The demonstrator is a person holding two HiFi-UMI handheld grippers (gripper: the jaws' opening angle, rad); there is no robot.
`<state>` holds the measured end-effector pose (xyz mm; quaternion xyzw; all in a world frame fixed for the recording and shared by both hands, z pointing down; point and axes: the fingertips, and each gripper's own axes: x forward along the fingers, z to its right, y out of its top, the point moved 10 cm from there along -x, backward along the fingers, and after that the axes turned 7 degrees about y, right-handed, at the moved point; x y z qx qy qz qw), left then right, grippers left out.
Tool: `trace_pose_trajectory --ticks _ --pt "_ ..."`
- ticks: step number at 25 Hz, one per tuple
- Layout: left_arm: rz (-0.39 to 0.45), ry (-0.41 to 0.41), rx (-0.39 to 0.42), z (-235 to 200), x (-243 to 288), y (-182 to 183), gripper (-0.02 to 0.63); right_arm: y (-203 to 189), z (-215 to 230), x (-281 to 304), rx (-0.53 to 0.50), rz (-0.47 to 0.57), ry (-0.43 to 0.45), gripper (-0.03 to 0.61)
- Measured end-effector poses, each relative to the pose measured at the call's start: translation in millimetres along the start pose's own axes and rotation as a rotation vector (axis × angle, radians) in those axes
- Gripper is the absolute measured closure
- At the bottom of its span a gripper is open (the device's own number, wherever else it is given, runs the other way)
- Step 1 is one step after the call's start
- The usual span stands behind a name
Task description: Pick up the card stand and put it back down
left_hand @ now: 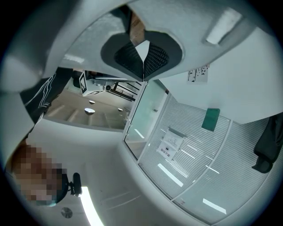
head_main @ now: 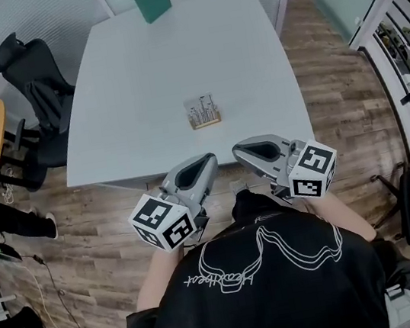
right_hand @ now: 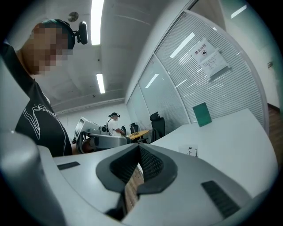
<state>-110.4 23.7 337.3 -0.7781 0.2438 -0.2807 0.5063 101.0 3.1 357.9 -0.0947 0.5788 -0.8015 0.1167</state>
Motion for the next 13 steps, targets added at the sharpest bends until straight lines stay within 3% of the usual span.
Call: trace_pose_trajectory --ticks 13 --pt "-0.004 -0.014 -0.003 -9 -10 -3 0.598 -3 -4 11 0.015 -0.001 -0.034 0.571"
